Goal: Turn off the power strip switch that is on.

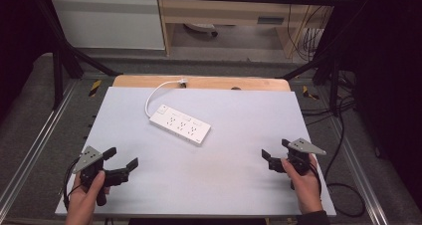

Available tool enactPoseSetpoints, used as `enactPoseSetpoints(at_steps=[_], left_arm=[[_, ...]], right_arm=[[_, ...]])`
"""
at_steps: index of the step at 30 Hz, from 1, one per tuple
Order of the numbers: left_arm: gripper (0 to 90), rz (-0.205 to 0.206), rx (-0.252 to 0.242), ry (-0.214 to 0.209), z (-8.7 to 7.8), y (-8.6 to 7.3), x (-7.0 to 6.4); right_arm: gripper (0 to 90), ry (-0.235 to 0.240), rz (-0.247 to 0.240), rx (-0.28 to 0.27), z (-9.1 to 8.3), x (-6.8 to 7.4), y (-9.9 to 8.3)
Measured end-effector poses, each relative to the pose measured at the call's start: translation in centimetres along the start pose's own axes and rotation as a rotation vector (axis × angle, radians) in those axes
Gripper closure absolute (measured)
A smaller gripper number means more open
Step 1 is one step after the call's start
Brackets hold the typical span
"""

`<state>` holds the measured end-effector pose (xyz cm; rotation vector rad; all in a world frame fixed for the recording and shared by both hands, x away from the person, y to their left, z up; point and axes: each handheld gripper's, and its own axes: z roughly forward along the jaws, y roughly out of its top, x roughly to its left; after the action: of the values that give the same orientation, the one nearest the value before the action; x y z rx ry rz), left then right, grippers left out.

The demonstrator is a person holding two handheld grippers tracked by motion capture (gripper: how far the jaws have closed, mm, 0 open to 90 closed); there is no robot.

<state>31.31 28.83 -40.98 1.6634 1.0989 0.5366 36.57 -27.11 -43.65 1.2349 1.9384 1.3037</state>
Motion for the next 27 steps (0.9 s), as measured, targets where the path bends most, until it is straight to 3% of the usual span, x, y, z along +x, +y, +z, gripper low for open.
enactPoseSetpoints(at_steps=[11,22,27], left_arm=[[5.6,-0.027,0.011,-0.014,0.41,-0.09,-0.07],[5.4,-0.029,0.001,-0.011,0.31,0.0,0.11],[5.0,-0.025,0.018,0.009,0.54,-0.07,-0.18]], right_arm=[[4.9,0.015,-0.028,0.035,0.37,0.41,-0.24],[4.8,0.008,-0.017,0.037,0.34,0.45,-0.23],[4.2,0.009,-0.014,0.012,0.14,0.52,-0.06]])
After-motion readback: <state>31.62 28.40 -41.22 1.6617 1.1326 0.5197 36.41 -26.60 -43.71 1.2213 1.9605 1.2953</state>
